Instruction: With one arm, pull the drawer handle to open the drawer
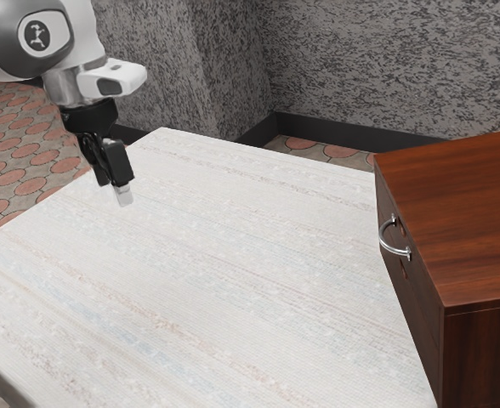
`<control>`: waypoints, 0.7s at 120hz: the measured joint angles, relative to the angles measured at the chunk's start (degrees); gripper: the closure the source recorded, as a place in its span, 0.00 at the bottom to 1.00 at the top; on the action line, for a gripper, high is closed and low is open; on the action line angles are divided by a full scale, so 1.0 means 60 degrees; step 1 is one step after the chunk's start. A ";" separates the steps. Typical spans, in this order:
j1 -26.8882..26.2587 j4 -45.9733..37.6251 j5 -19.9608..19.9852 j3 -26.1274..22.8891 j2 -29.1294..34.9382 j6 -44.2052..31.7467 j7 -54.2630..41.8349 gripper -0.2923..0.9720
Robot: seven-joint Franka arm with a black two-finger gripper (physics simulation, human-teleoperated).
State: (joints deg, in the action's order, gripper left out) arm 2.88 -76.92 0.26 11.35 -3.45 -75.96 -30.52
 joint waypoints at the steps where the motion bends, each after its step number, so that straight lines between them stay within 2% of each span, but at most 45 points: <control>1: -0.0036 0.0000 0.0000 0.0000 0.0000 -0.0048 -0.0054 0.23; 26: -0.0338 0.0002 0.0017 -0.0004 0.0017 -0.0782 -0.1191 0.23; 63: -0.0117 0.0066 -0.0179 -0.0058 0.1376 -0.1102 -0.2292 0.23; 84: -0.0305 0.0072 -0.0371 -0.0089 0.1521 -0.1165 -0.2705 0.23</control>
State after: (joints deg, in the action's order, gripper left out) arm 1.05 -76.49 -1.96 10.81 5.67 -82.95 -46.75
